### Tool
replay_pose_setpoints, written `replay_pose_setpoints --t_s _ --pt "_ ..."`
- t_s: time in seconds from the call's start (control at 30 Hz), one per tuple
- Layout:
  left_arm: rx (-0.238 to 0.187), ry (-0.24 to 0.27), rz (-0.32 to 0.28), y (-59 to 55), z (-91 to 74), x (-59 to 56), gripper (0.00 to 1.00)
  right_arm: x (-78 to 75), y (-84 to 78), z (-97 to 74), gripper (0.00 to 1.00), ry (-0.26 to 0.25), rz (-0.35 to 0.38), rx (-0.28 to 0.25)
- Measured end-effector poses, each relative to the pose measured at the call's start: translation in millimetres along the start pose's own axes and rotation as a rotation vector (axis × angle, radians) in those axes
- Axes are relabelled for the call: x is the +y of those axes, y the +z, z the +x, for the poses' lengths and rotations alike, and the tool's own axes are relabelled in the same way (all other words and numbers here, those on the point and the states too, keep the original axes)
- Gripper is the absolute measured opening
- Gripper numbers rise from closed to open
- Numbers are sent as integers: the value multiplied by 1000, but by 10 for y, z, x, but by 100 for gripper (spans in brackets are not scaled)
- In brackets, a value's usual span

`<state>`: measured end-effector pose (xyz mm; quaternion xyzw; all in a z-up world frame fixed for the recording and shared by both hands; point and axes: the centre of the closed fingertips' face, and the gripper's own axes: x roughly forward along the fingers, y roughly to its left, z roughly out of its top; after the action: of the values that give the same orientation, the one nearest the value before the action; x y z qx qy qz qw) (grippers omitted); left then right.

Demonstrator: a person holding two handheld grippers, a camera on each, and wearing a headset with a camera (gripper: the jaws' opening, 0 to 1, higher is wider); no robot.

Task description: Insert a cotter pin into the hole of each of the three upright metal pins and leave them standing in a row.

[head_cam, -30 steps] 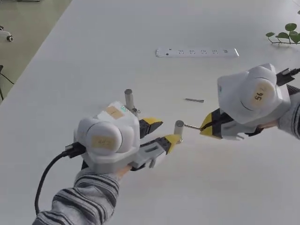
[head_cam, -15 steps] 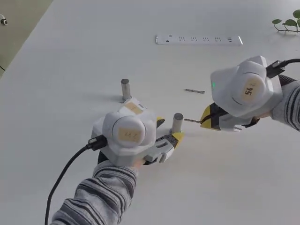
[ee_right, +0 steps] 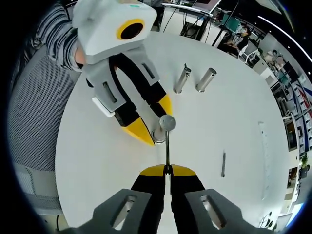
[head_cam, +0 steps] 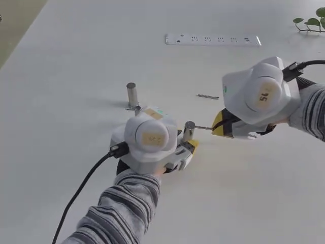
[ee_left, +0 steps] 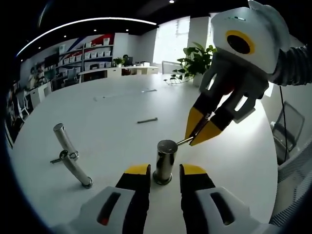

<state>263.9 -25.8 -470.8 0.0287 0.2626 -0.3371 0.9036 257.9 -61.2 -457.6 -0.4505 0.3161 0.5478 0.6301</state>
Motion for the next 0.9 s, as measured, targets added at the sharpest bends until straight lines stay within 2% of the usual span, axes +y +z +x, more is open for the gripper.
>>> replay_pose_setpoints --t_s 0.27,0.43,0.77,0.9 --pt "25 9 -10 -81 41 21 13 -5 25 -22 0 -1 -24 9" --pt "27 14 -9 -92 50 18 12 4 44 -34 0 12 -19 3" --pt "27 15 -8 -93 60 30 11 18 187 -42 0 24 14 -52" --pt "25 9 -37 -95 61 36 11 9 229 -25 0 19 16 -63"
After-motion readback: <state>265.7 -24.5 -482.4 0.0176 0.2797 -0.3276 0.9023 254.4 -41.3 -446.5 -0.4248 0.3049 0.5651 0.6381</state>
